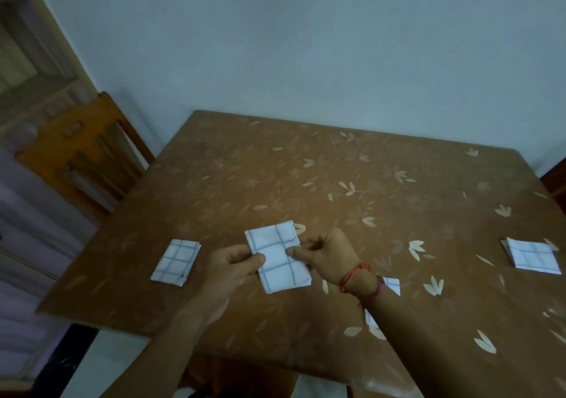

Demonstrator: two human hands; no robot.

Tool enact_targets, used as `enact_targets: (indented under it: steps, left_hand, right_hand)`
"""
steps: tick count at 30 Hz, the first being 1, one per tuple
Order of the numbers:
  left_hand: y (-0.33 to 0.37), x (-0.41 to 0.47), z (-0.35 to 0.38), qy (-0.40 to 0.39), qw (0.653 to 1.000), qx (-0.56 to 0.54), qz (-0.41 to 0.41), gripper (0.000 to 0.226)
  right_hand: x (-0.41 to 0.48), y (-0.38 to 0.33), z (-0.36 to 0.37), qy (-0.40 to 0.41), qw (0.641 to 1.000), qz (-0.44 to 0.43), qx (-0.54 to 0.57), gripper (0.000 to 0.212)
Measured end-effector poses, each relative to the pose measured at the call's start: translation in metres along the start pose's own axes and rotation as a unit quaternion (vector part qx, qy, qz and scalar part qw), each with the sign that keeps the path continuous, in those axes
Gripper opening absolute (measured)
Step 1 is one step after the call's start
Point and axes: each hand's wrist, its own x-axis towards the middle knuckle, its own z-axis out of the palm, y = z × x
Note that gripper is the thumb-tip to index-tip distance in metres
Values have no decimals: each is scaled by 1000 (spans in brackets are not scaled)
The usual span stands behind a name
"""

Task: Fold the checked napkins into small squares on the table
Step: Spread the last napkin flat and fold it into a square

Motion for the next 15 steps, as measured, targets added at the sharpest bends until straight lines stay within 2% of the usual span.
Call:
enact_targets:
  steps: [2,4,6,10,15]
  left_hand:
    - [7,-7,-7,39,999,-4,22,15]
    - [15,-17,-16,94,995,3,42,13]
    - [22,-26,-27,155,986,34,59,10]
    - [27,-49,-54,245,966,74,49,9]
    - [25,-82,-79,297,954,5,50,18]
  right_hand:
    - [-20,-61,2,-9,998,-56,18,11]
    - [-21,-75,10,-27,997,-55,51,4]
    - [-19,-84,20,-25,997,-62,36,11]
    - [-22,-113,42,-79,990,-100,57,4]
    - [-26,-136,73,-159,978,-107,79,31]
